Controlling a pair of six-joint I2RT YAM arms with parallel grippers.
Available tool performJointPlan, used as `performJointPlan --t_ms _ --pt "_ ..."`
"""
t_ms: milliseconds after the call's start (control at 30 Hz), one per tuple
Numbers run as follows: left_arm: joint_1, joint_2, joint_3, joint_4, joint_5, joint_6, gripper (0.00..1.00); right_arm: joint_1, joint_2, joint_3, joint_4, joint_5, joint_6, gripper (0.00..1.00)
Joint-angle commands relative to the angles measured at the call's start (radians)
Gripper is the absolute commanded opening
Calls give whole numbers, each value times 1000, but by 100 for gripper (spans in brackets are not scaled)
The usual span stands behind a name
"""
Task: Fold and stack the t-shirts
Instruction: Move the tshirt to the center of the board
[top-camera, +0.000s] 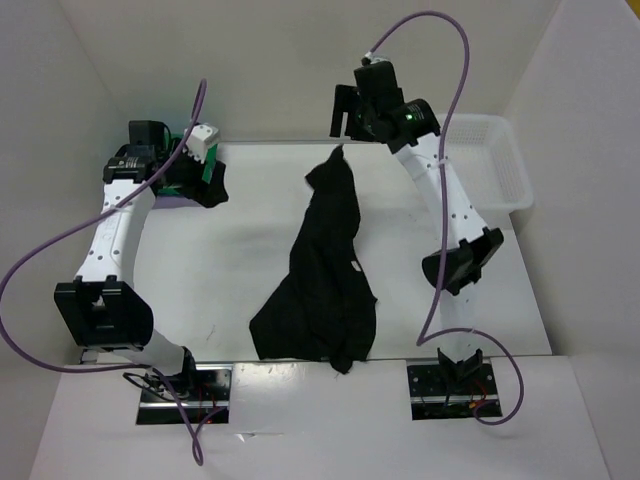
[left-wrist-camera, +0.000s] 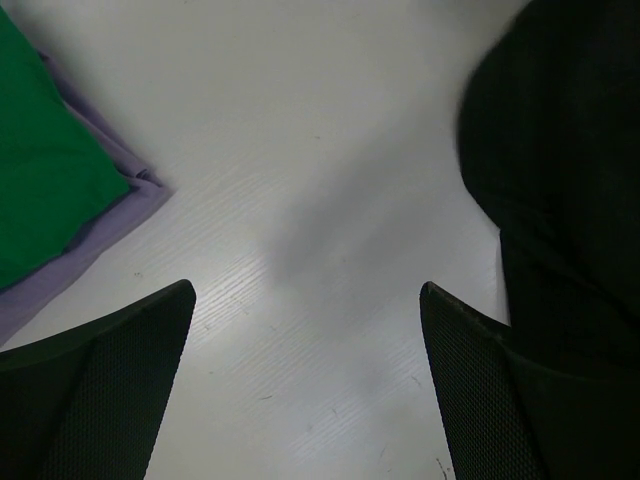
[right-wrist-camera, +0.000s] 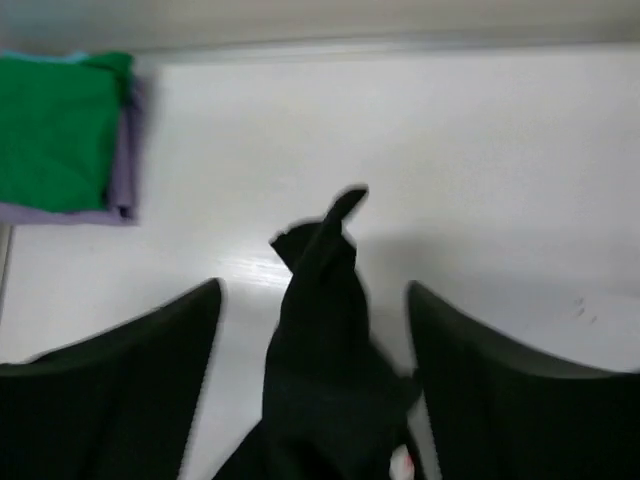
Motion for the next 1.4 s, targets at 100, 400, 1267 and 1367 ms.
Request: performJointPlan --t_ms 100,400,1267,1367 --pt "-36 -5 -18 -63 15 91 99 -113 -71 -19 -87 -5 53 99" --pt "-188 -65 -329 -226 -123 351 99 -39 -613 -1021 44 -81 207 99" --pt "-737 283 -578 88 -250 197 32 238 -390 -1777 505 -324 628 47" --pt "-719 306 -568 72 -269 188 0 211 -390 -1749 505 -289 601 11"
